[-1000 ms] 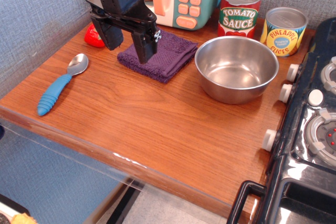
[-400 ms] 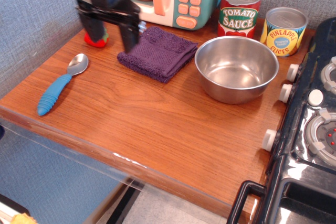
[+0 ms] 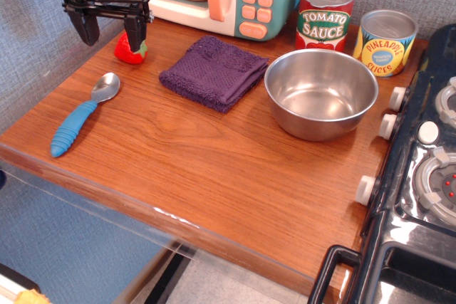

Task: Bring the strawberry forward so that it's in front of the silver pot.

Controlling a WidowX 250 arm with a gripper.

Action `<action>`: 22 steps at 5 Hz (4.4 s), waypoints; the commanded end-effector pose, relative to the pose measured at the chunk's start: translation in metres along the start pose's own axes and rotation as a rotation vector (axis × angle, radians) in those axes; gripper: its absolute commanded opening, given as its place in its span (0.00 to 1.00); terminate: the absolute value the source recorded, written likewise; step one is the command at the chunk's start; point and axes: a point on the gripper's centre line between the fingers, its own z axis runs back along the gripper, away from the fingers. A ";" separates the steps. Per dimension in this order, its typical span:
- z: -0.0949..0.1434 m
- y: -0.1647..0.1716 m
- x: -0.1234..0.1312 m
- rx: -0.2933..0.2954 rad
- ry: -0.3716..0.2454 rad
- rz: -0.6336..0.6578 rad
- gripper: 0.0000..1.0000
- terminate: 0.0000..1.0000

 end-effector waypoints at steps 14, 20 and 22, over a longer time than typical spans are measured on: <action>0.042 -0.109 -0.106 -0.109 0.040 -0.267 0.00 0.00; -0.007 -0.166 -0.142 -0.031 0.016 -0.346 1.00 0.00; 0.070 -0.141 -0.124 -0.099 -0.156 -0.335 1.00 0.00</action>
